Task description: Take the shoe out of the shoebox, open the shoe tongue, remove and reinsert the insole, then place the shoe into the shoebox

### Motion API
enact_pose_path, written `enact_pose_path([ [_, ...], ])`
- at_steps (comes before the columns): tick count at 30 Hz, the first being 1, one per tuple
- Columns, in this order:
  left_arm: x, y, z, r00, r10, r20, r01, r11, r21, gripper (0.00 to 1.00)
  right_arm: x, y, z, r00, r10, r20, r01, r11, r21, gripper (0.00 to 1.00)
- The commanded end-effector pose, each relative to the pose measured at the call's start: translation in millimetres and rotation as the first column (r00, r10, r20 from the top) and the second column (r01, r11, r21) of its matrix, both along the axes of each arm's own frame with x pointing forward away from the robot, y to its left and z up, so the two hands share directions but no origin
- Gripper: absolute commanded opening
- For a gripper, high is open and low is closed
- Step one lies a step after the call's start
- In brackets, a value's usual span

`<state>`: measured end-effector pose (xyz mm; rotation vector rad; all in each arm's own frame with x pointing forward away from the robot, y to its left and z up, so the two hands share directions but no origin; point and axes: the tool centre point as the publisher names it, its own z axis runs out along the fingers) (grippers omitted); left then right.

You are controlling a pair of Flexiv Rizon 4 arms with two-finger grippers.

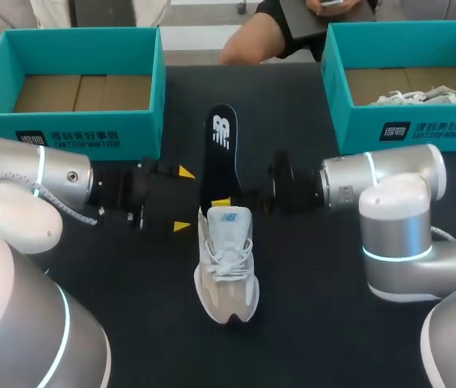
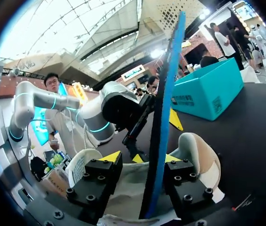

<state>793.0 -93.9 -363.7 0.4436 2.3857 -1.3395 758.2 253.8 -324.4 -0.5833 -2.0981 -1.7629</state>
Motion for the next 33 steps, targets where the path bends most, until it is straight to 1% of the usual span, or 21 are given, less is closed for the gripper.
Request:
enact_pose_path([
  [1, -0.4, -0.6, 0.6, 1.000, 0.000, -0.001, 0.000, 1.000, 0.005, 1.00, 8.3, 1.8, 5.7, 1.000, 0.017, 0.005, -0.017, 1.000, -0.013, 0.46],
  [6, -0.4, -0.6, 0.6, 1.000, 0.000, -0.001, 0.000, 1.000, 0.005, 1.00, 20.8, 3.0, 9.6, 0.999, 0.039, 0.016, -0.039, 0.999, -0.026, 0.42],
  [8, -0.4, -0.6, 0.6, 1.000, 0.000, -0.001, 0.000, 1.000, 0.005, 1.00, 25.0, 3.1, 9.7, 0.998, 0.056, 0.008, -0.055, 0.998, -0.036, 0.38],
  [9, -0.4, -0.6, 0.6, 1.000, 0.000, -0.001, 0.000, 1.000, 0.005, 1.00, 26.0, 3.1, 9.3, 0.998, 0.065, 0.000, -0.065, 0.997, -0.041, 0.33],
  [10, -0.4, -0.6, 0.6, 1.000, 0.000, -0.001, 0.000, 1.000, 0.005, 1.00, 26.5, 2.8, 8.2, 0.998, 0.067, -0.008, -0.067, 0.997, -0.048, 0.21],
  [11, -0.4, -0.6, 0.6, 1.000, 0.000, -0.001, 0.000, 1.000, 0.005, 1.00, 25.8, 1.4, 6.4, 0.998, 0.068, -0.014, -0.068, 0.996, -0.052, 0.00],
  [16, -0.4, -0.6, 0.6, 1.000, 0.000, -0.001, 0.000, 1.000, 0.005, 1.00, 13.2, -4.2, -5.2, 0.996, 0.061, -0.059, -0.064, 0.997, -0.042, 0.00],
  [20, -0.4, -0.6, 0.6, 1.000, 0.000, -0.001, 0.000, 1.000, 0.005, 1.00, -3.5, -3.8, -19.6, 0.991, 0.062, -0.121, -0.067, 0.997, -0.036, 0.00],
  [23, -0.4, -0.6, 0.6, 1.000, 0.000, -0.001, 0.000, 1.000, 0.005, 1.00, -14.8, -2.8, -26.5, 0.985, 0.062, -0.163, -0.070, 0.997, -0.042, 0.00],
  [26, -0.4, -0.6, 0.6, 1.000, 0.000, -0.001, 0.000, 1.000, 0.005, 1.00, -22.0, -1.9, -30.0, 0.981, 0.061, -0.185, -0.068, 0.997, -0.036, 0.00],
  [30, -0.4, -0.6, 0.6, 1.000, 0.000, -0.001, 0.000, 1.000, 0.005, 1.00, -22.1, -1.9, -27.5, 0.981, 0.055, -0.187, -0.063, 0.997, -0.037, 0.00],
  [31, -0.4, -0.6, 0.6, 1.000, 0.000, -0.001, 0.000, 1.000, 0.005, 1.00, -20.8, -2.8, -26.1, 0.983, 0.050, -0.179, -0.058, 0.997, -0.042, 0.05],
  [32, -0.4, -0.6, 0.6, 1.000, 0.000, -0.001, 0.000, 1.000, 0.005, 1.00, -18.0, -3.8, -22.8, 0.984, 0.051, -0.170, -0.059, 0.997, -0.045, 0.26],
  [33, -0.4, -0.6, 0.6, 1.000, 0.000, -0.001, 0.000, 1.000, 0.005, 1.00, -15.8, -3.8, -19.6, 0.986, 0.049, -0.158, -0.058, 0.997, -0.053, 0.30],
])
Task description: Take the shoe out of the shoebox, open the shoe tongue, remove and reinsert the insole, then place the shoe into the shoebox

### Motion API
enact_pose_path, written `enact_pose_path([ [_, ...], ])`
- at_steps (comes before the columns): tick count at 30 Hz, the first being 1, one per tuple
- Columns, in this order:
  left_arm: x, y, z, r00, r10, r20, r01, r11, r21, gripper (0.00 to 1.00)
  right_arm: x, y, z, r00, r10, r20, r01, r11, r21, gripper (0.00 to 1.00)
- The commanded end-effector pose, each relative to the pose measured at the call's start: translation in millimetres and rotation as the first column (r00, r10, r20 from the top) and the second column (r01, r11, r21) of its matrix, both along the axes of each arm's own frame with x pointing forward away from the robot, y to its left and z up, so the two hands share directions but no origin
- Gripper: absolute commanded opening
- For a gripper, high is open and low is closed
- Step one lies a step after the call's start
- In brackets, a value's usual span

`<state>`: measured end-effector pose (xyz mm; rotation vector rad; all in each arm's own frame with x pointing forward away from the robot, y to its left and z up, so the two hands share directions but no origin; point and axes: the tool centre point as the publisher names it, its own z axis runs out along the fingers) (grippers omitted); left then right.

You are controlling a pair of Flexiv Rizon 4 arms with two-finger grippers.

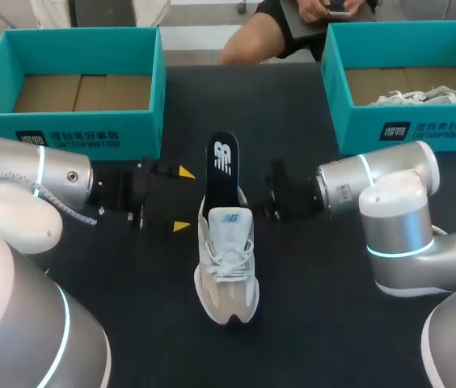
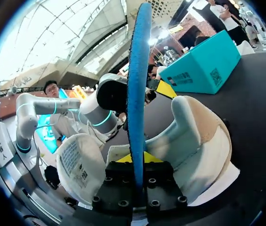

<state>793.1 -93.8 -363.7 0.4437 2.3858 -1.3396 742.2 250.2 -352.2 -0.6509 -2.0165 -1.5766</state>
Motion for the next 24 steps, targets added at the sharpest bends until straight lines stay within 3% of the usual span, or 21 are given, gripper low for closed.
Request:
enact_pose_path([
  [1, -0.4, -0.7, 0.5, 1.000, 0.000, -0.001, 0.000, 1.000, 0.005, 1.00, 2.2, -1.2, 11.0, 1.000, -0.008, 0.028, 0.008, 1.000, -0.019, 0.34],
  [5, -0.4, -0.7, 0.5, 1.000, 0.000, -0.001, 0.000, 1.000, 0.005, 1.00, 10.3, -3.9, 23.1, 0.998, -0.001, 0.064, 0.003, 0.999, -0.036, 0.41],
  [16, -0.4, -0.7, 0.5, 1.000, 0.000, -0.001, 0.000, 1.000, 0.005, 1.00, 38.1, -7.0, 32.5, 0.993, 0.036, 0.114, -0.032, 0.999, -0.043, 0.38],
  [17, -0.4, -0.7, 0.5, 1.000, 0.000, -0.001, 0.000, 1.000, 0.005, 1.00, 39.7, -6.4, 31.7, 0.993, 0.044, 0.110, -0.039, 0.998, -0.042, 0.35],
  [20, -0.4, -0.7, 0.5, 1.000, 0.000, -0.001, 0.000, 1.000, 0.005, 1.00, 40.3, -6.2, 26.1, 0.994, 0.057, 0.096, -0.054, 0.998, -0.036, 0.00],
  [24, -0.4, -0.7, 0.5, 1.000, 0.000, -0.001, 0.000, 1.000, 0.005, 1.00, 30.7, -7.0, 17.9, 0.996, 0.062, 0.060, -0.061, 0.998, -0.027, 0.00],
])
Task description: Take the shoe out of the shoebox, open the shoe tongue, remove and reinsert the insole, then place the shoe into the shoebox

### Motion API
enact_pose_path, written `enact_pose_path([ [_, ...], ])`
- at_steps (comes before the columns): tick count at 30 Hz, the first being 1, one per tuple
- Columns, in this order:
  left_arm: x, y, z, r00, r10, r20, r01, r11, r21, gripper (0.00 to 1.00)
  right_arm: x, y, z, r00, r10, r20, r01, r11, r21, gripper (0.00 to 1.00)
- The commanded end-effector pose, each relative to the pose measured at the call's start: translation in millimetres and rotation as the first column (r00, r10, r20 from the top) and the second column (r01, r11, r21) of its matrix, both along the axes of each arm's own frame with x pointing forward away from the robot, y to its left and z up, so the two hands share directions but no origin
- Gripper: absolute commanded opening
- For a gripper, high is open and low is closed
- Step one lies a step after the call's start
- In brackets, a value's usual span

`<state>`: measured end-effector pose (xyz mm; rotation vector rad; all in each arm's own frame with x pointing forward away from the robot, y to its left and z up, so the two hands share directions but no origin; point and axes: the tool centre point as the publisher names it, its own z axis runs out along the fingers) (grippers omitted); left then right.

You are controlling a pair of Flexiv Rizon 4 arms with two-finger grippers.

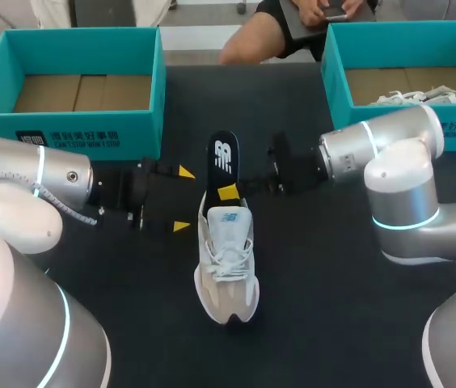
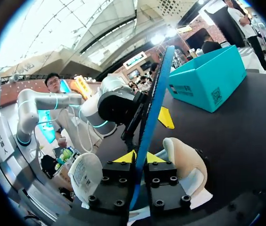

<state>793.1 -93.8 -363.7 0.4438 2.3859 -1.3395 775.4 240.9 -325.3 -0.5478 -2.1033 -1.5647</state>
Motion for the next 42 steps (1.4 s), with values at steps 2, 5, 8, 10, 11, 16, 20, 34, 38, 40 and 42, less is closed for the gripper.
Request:
enact_pose_path([
  [2, -0.5, -0.7, 0.5, 1.000, 0.000, -0.001, 0.000, 1.000, 0.005, 1.00, -9.8, 3.1, -12.2, 0.999, 0.010, -0.040, -0.010, 1.000, 0.004, 0.00],
  [5, -0.5, -0.7, 0.5, 1.000, 0.000, -0.001, 0.000, 1.000, 0.005, 1.00, -22.2, 5.3, -17.0, 0.997, 0.011, -0.075, -0.012, 1.000, -0.001, 0.00],
  [8, -0.5, -0.7, 0.5, 1.000, 0.000, -0.001, 0.000, 1.000, 0.005, 1.00, -32.8, 7.8, -21.3, 0.994, 0.012, -0.105, -0.013, 1.000, -0.003, 0.00],
  [10, -0.5, -0.7, 0.5, 1.000, 0.000, -0.001, 0.000, 1.000, 0.005, 1.00, -36.3, 9.4, -22.4, 0.993, 0.011, -0.114, -0.011, 1.000, 0.000, 0.00],
  [11, -0.5, -0.7, 0.5, 1.000, 0.000, -0.001, 0.000, 1.000, 0.005, 1.00, -37.3, 10.0, -22.6, 0.993, 0.010, -0.120, -0.010, 1.000, -0.003, 0.00],
  [16, -0.5, -0.7, 0.5, 1.000, 0.000, -0.001, 0.000, 1.000, 0.005, 1.00, -31.5, 8.9, -13.6, 0.996, 0.002, -0.090, -0.004, 1.000, -0.020, 0.23],
  [20, -0.5, -0.7, 0.5, 1.000, 0.000, -0.001, 0.000, 1.000, 0.005, 1.00, -20.1, 4.0, -1.1, 0.999, -0.005, -0.044, 0.003, 0.999, -0.037, 0.35],
  [34, -0.5, -0.7, 0.5, 1.000, 0.000, -0.001, 0.000, 1.000, 0.005, 1.00, -5.0, 4.2, -8.6, 0.995, 0.055, -0.081, -0.060, 0.996, -0.059, 0.00],
  [38, -0.5, -0.7, 0.5, 1.000, 0.000, -0.001, 0.000, 1.000, 0.005, 1.00, -23.9, 4.9, -16.8, 0.990, 0.050, -0.132, -0.058, 0.997, -0.059, 0.00],
  [40, -0.5, -0.7, 0.5, 1.000, 0.000, -0.001, 0.000, 1.000, 0.005, 1.00, -33.6, 4.0, -22.5, 0.985, 0.052, -0.162, -0.062, 0.996, -0.059, 0.00],
  [42, -0.5, -0.7, 0.5, 1.000, 0.000, -0.001, 0.000, 1.000, 0.005, 1.00, -41.4, 5.8, -26.7, 0.980, 0.055, -0.192, -0.068, 0.996, -0.060, 0.00],
])
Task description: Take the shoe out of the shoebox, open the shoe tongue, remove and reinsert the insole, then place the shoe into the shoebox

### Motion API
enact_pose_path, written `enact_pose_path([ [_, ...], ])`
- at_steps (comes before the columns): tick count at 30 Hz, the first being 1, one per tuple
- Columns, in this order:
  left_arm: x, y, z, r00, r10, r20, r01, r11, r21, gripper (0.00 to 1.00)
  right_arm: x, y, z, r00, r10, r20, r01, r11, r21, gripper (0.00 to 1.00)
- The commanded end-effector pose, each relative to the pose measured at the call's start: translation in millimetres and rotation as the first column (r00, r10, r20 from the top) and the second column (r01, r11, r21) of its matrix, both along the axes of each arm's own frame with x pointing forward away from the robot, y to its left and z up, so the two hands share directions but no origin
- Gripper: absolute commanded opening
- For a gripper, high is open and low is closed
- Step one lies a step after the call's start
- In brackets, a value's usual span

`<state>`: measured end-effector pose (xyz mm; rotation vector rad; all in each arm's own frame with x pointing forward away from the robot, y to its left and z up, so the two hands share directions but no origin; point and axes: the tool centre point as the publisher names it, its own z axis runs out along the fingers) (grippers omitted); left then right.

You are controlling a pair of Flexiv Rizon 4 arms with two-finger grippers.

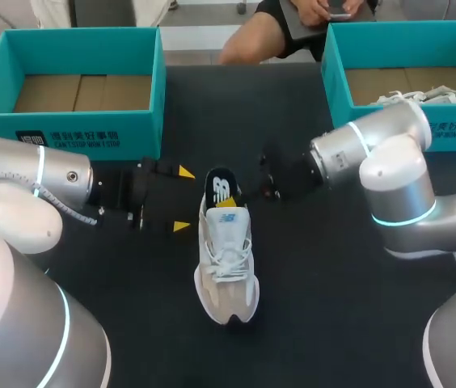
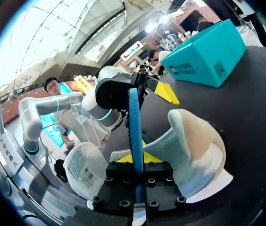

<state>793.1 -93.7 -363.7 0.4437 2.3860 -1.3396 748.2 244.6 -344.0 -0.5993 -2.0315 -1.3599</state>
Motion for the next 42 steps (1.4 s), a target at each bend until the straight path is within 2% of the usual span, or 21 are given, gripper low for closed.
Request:
enact_pose_path([
  [1, -0.5, -0.8, 0.5, 1.000, 0.000, -0.001, 0.000, 1.000, 0.005, 1.00, -17.0, 2.9, -9.6, 0.999, -0.008, -0.032, 0.008, 1.000, 0.003, 0.00],
  [5, -0.5, -0.8, 0.5, 1.000, 0.000, -0.001, 0.000, 1.000, 0.005, 1.00, -19.2, 2.4, -9.8, 0.999, -0.006, -0.040, 0.006, 1.000, -0.005, 0.00],
  [8, -0.5, -0.8, 0.5, 1.000, 0.000, -0.001, 0.000, 1.000, 0.005, 1.00, -13.1, -0.1, -2.5, 1.000, -0.010, -0.014, 0.010, 1.000, -0.014, 0.24],
  [11, -0.5, -0.8, 0.5, 1.000, 0.000, -0.001, 0.000, 1.000, 0.005, 1.00, -5.7, -3.5, 5.3, 1.000, -0.009, 0.014, 0.010, 1.000, -0.027, 0.31],
  [17, -0.5, -0.8, 0.5, 1.000, 0.000, -0.001, 0.000, 1.000, 0.005, 1.00, 10.4, -3.9, 18.1, 0.998, 0.007, 0.057, -0.005, 0.999, -0.040, 0.32],
  [21, -0.5, -0.8, 0.5, 1.000, 0.000, -0.001, 0.000, 1.000, 0.005, 1.00, 19.6, -4.9, 17.1, 0.998, 0.016, 0.067, -0.013, 0.999, -0.043, 0.29],
  [24, -0.5, -0.8, 0.5, 1.000, 0.000, -0.001, 0.000, 1.000, 0.005, 1.00, 23.0, -4.2, 13.0, 0.998, 0.027, 0.059, -0.024, 0.999, -0.039, 0.16],
  [26, -0.5, -0.8, 0.5, 1.000, 0.000, -0.001, 0.000, 1.000, 0.005, 1.00, 22.4, -4.2, 8.5, 0.998, 0.033, 0.044, -0.031, 0.999, -0.038, 0.00],
  [34, -0.5, -0.8, 0.5, 1.000, 0.000, -0.001, 0.000, 1.000, 0.005, 1.00, -3.4, 4.1, -7.8, 0.997, 0.058, -0.052, -0.061, 0.997, -0.048, 0.00],
  [40, -0.5, -0.8, 0.5, 1.000, 0.000, -0.001, 0.000, 1.000, 0.005, 1.00, -8.9, 4.0, -7.4, 0.998, 0.046, -0.051, -0.049, 0.998, -0.050, 0.00],
  [41, -0.5, -0.8, 0.5, 1.000, 0.000, -0.001, 0.000, 1.000, 0.005, 1.00, -7.7, 2.6, -5.4, 0.998, 0.045, -0.043, -0.048, 0.997, -0.054, 0.03],
  [42, -0.5, -0.8, 0.5, 1.000, 0.000, -0.001, 0.000, 1.000, 0.005, 1.00, -6.6, 2.6, -1.4, 0.999, 0.044, -0.028, -0.045, 0.997, -0.059, 0.18],
])
